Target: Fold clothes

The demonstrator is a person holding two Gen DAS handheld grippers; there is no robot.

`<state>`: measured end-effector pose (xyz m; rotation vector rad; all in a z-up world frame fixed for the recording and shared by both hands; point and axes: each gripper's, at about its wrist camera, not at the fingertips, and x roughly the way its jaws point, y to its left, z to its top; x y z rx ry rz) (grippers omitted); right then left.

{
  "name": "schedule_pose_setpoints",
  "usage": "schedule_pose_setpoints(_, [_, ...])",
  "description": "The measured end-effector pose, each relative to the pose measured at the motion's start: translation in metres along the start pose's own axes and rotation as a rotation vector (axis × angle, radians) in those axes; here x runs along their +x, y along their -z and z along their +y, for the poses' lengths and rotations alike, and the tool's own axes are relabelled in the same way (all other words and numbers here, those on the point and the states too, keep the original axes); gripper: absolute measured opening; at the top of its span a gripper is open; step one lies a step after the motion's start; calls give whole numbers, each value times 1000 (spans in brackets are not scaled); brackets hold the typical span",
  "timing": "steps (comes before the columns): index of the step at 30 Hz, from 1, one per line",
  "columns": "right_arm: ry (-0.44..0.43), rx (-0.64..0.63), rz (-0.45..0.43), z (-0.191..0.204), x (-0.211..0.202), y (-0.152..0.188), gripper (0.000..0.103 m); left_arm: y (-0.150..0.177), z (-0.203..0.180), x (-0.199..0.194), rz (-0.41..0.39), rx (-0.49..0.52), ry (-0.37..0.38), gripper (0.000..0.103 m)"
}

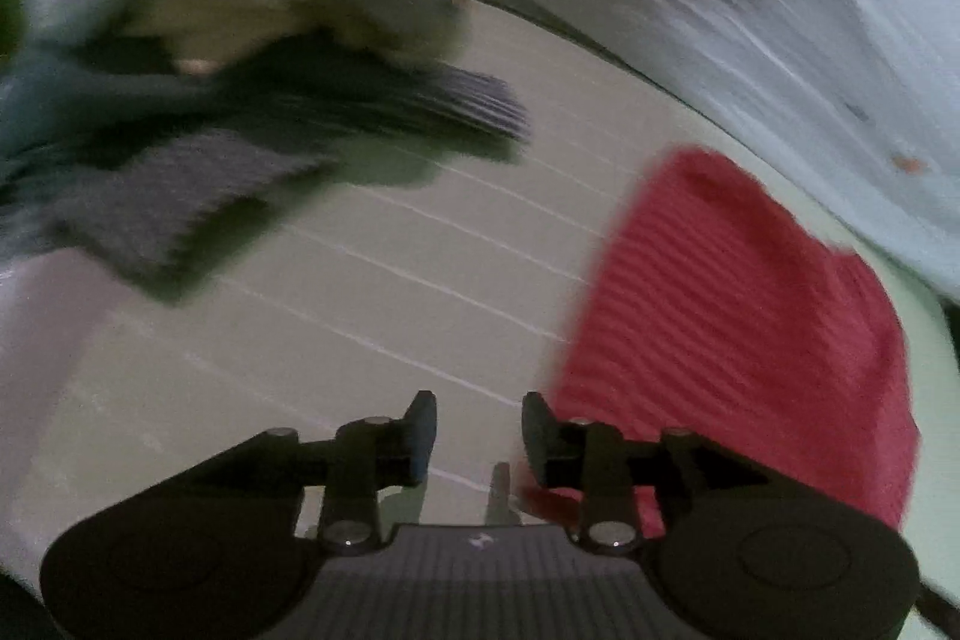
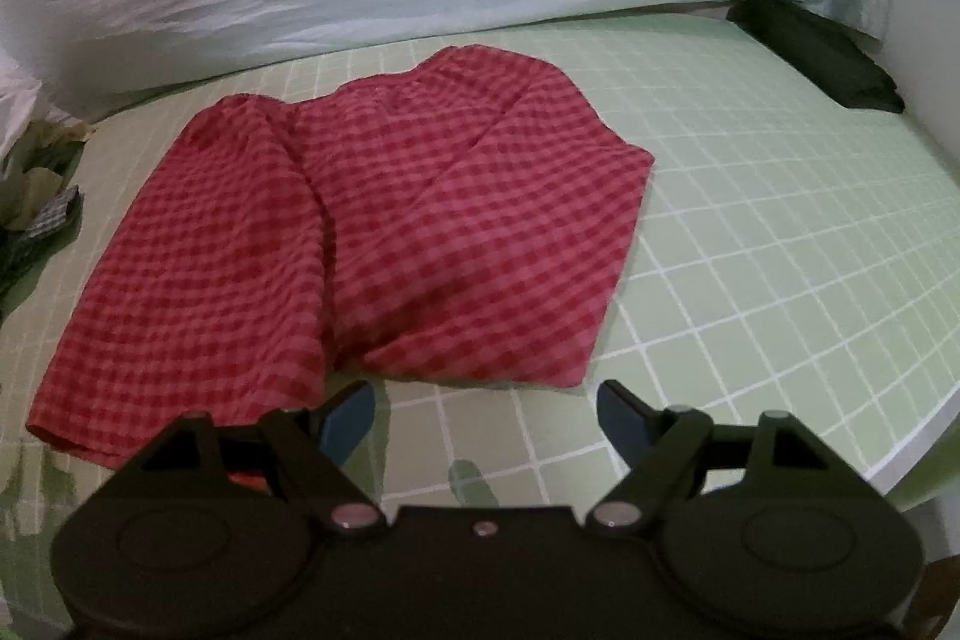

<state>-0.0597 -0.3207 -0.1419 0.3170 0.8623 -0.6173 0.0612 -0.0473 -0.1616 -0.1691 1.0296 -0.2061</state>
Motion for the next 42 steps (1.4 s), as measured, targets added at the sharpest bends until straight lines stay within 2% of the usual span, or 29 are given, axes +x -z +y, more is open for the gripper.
schedule_pose_setpoints(2, [7, 1, -6, -2, 0, -2, 83, 3, -14, 8, 19, 61, 1, 42])
schedule_pose_setpoints(8, [30, 0, 3, -7, 3, 0, 83, 12, -47, 27, 67, 233, -19, 42])
schedule_pose_setpoints(9, [32, 0, 4, -8, 3, 0, 83, 13, -50, 29, 73, 258, -26, 39])
schedule_pose_setpoints(11, [36, 0, 6, -8, 4, 0, 83, 15, -52, 32, 84, 299, -9, 5])
schedule_pose_setpoints(12, [37, 0, 7, -8, 4, 0, 83, 16, -51, 32, 81, 301, 5, 2])
schedule_pose_setpoints(16, [45, 0, 11, -9, 6, 1, 83, 4, -29, 7, 5, 174, 52, 2])
schedule_pose_setpoints(20, [52, -1, 15, -9, 7, 1, 83, -19, 25, -11, -65, -65, -45, 2])
schedule_pose_setpoints(21, [54, -1, 16, -10, 8, 1, 83, -23, 37, -11, -61, -99, -71, 4])
schedule_pose_setpoints(23, [55, 3, 17, -11, 10, 1, 83, -28, 45, -10, -52, -95, -118, 8])
schedule_pose_setpoints(24, [56, 5, 18, -12, 11, 1, 83, -31, 48, -10, -49, -87, -140, 16])
schedule_pose_setpoints(25, [55, 8, 18, -12, 12, 1, 83, -33, 48, -11, -47, -78, -151, 29])
schedule_pose_setpoints(26, [47, 15, 13, -15, 12, 0, 85, -35, 43, -13, -51, -70, -153, 35])
schedule_pose_setpoints(28, [30, 28, 4, -20, 14, -3, 97, -38, 32, -19, -70, -57, -158, 56])
schedule_pose_setpoints(29, [20, 25, 0, -24, 16, -6, 103, -41, 26, -22, -81, -51, -158, 58])
schedule_pose_setpoints(34, [-9, 60, -1, -43, 41, -31, 103, -43, -15, -27, -84, -44, -116, 68])
schedule_pose_setpoints(37, [-21, 121, 11, -55, 62, -45, 103, -41, -36, -19, -43, -30, -70, 72])
schedule_pose_setpoints(42, [-42, 188, 45, -63, 91, -60, 102, -30, -55, 2, 47, 44, -82, 72])
